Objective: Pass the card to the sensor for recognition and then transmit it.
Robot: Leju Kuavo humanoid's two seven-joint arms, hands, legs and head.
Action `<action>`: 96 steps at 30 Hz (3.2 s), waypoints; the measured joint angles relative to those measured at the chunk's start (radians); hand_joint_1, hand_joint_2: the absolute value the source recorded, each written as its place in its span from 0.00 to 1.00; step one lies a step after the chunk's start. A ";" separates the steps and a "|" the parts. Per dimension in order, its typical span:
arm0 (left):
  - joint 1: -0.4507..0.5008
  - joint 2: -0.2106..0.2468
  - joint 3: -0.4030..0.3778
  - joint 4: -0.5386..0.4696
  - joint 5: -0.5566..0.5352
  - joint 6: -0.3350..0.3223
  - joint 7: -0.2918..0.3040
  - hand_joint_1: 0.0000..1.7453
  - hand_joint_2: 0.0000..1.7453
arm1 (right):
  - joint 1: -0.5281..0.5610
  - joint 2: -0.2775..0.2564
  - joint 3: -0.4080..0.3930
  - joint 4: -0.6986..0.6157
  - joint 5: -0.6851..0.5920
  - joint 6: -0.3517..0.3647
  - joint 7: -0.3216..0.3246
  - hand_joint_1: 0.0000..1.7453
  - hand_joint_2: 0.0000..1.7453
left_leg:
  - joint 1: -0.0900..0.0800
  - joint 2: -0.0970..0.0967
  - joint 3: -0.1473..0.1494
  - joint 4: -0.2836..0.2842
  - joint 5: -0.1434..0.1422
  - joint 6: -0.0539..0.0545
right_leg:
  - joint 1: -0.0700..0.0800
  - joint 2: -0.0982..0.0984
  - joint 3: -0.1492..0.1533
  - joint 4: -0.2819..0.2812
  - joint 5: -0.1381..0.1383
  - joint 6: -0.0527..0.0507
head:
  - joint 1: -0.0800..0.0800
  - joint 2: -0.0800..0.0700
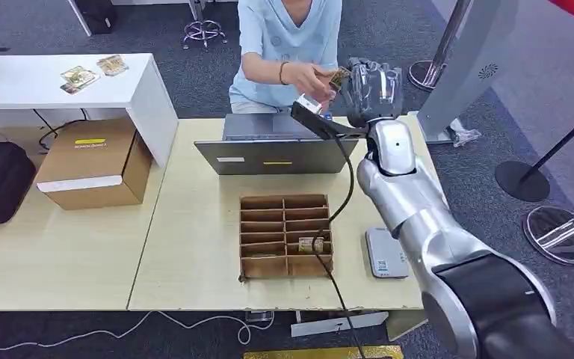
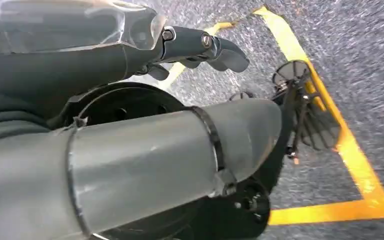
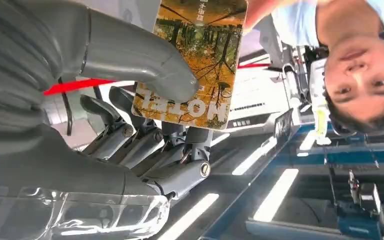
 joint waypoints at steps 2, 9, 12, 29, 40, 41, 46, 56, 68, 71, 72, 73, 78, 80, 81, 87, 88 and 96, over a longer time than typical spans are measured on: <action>0.000 0.000 -0.011 0.000 -0.006 0.005 0.010 0.00 0.00 | 0.000 0.010 0.000 0.007 0.000 0.001 0.000 1.00 1.00 | 0.000 0.000 0.000 0.000 0.000 0.000 | 0.000 0.000 0.000 0.000 0.000 0.000 | 0.000 0.000; 0.000 0.000 -0.012 0.000 0.011 -0.005 0.005 0.00 0.00 | -0.001 0.029 0.000 0.025 0.005 0.006 0.000 1.00 1.00 | 0.000 0.000 0.000 0.000 0.000 0.000 | 0.000 0.000 0.000 0.000 0.000 0.000 | 0.000 0.000; 0.000 0.000 -0.012 0.000 0.013 -0.005 -0.002 0.00 0.00 | -0.001 0.031 0.000 0.029 0.006 0.006 0.002 0.99 1.00 | 0.000 0.000 0.000 0.000 0.000 0.000 | 0.000 0.000 0.000 0.000 0.000 0.000 | 0.000 0.000; 0.000 0.003 -0.012 0.000 0.026 -0.005 -0.013 0.00 0.00 | 0.000 0.030 0.000 0.028 -0.007 -0.021 0.011 0.00 1.00 | 0.000 0.000 0.000 0.000 0.000 0.000 | 0.000 0.000 0.000 0.000 0.000 0.000 | 0.000 0.000; 0.000 0.003 -0.012 0.000 0.039 -0.020 -0.014 0.00 0.00 | 0.034 0.004 -0.047 -0.047 -0.153 -0.126 -0.098 0.00 1.00 | 0.000 0.000 0.000 0.000 0.000 0.000 | 0.000 0.000 0.000 0.000 0.000 0.000 | 0.000 0.000; 0.000 0.003 -0.012 0.000 0.040 -0.024 -0.015 0.00 0.00 | 0.046 -0.001 -0.056 -0.066 -0.171 -0.127 -0.113 0.00 1.00 | 0.000 0.000 0.000 0.000 0.000 0.000 | 0.000 0.000 0.000 0.000 0.000 0.000 | 0.000 0.000; 0.003 -0.004 -0.011 0.000 0.053 -0.038 -0.026 0.00 0.00 | 0.160 -0.022 -0.127 -0.207 -0.407 -0.119 -0.253 0.00 1.00 | 0.000 0.000 0.000 0.000 0.000 0.000 | 0.000 -0.001 0.000 -0.001 0.000 0.000 | 0.000 0.000; 0.013 -0.013 -0.010 0.000 0.074 -0.050 -0.035 0.00 0.00 | 0.389 -0.096 -0.245 -0.505 -1.002 0.147 -0.460 0.00 1.00 | 0.000 -0.001 0.000 0.000 0.000 0.000 | 0.000 -0.001 -0.001 -0.001 0.000 0.000 | 0.000 0.000; 0.018 -0.020 -0.004 0.000 0.097 -0.064 -0.059 0.00 0.00 | 0.544 -0.152 -0.300 -0.648 -1.276 0.290 -0.505 0.00 1.00 | 0.000 -0.002 0.000 0.000 -0.001 0.001 | 0.000 -0.002 0.000 -0.001 -0.001 0.001 | 0.000 0.000; 0.023 -0.022 -0.001 0.000 0.109 -0.091 -0.071 0.00 0.00 | 0.668 -0.167 -0.330 -0.744 -1.421 0.390 -0.511 0.00 1.00 | 0.000 -0.002 -0.001 0.000 -0.002 0.001 | 0.000 -0.002 -0.001 -0.001 -0.001 0.001 | 0.000 0.000; 0.023 -0.022 0.001 0.000 0.123 -0.105 -0.084 0.00 0.00 | 0.819 -0.172 -0.354 -0.871 -1.520 0.481 -0.507 0.00 1.00 | 0.000 -0.002 -0.001 0.000 -0.003 0.001 | 0.000 -0.002 -0.001 -0.001 -0.002 0.001 | 0.000 0.000; 0.025 -0.021 0.003 0.000 0.127 -0.115 -0.084 0.00 0.00 | 0.917 -0.170 -0.356 -0.958 -1.528 0.510 -0.503 0.00 1.00 | 0.000 -0.003 -0.001 0.000 -0.003 0.001 | 0.000 -0.003 -0.001 -0.001 -0.003 0.001 | 0.000 0.000; 0.030 -0.018 0.008 0.000 0.111 -0.142 -0.077 0.00 0.00 | 1.107 -0.108 -0.348 -1.158 -1.521 0.533 -0.554 0.00 1.00 | 0.000 -0.002 -0.001 -0.001 -0.004 0.000 | 0.000 -0.002 -0.001 -0.001 -0.005 0.000 | 0.000 0.000; 0.031 -0.018 0.008 0.000 0.100 -0.145 -0.074 0.00 0.00 | 1.148 -0.080 -0.326 -1.224 -1.500 0.533 -0.571 0.00 1.00 | 0.000 -0.001 -0.001 -0.001 -0.005 0.000 | 0.000 -0.001 -0.001 -0.001 -0.005 0.000 | 0.000 0.000; 0.031 -0.017 0.008 0.000 0.095 -0.145 -0.074 0.00 0.00 | 1.161 -0.071 -0.315 -1.247 -1.480 0.530 -0.578 0.00 1.00 | 0.000 -0.001 -0.001 -0.001 -0.005 0.000 | 0.000 -0.001 -0.001 -0.001 -0.005 0.000 | 0.000 0.000; 0.030 -0.022 0.008 0.000 0.087 -0.127 -0.080 0.00 0.00 | 1.175 -0.045 -0.243 -1.304 -1.295 0.476 -0.569 0.00 1.00 | 0.000 -0.001 0.000 -0.001 -0.005 0.000 | 0.000 -0.001 0.000 -0.001 -0.005 0.000 | 0.000 0.000; 0.030 -0.023 0.008 0.000 0.085 -0.128 -0.080 0.00 0.00 | 1.175 -0.045 -0.234 -1.304 -1.256 0.464 -0.566 0.00 1.00 | 0.000 -0.001 0.000 -0.001 -0.004 0.000 | 0.000 -0.001 0.000 -0.001 -0.005 0.000 | 0.000 0.000; 0.029 -0.029 0.008 0.000 0.080 -0.112 -0.085 0.00 0.00 | 1.161 -0.040 -0.164 -1.275 -0.796 0.207 -0.469 0.00 1.00 | 0.000 -0.001 0.000 -0.001 -0.005 0.000 | 0.000 -0.001 0.000 -0.001 -0.005 0.000 | 0.000 0.000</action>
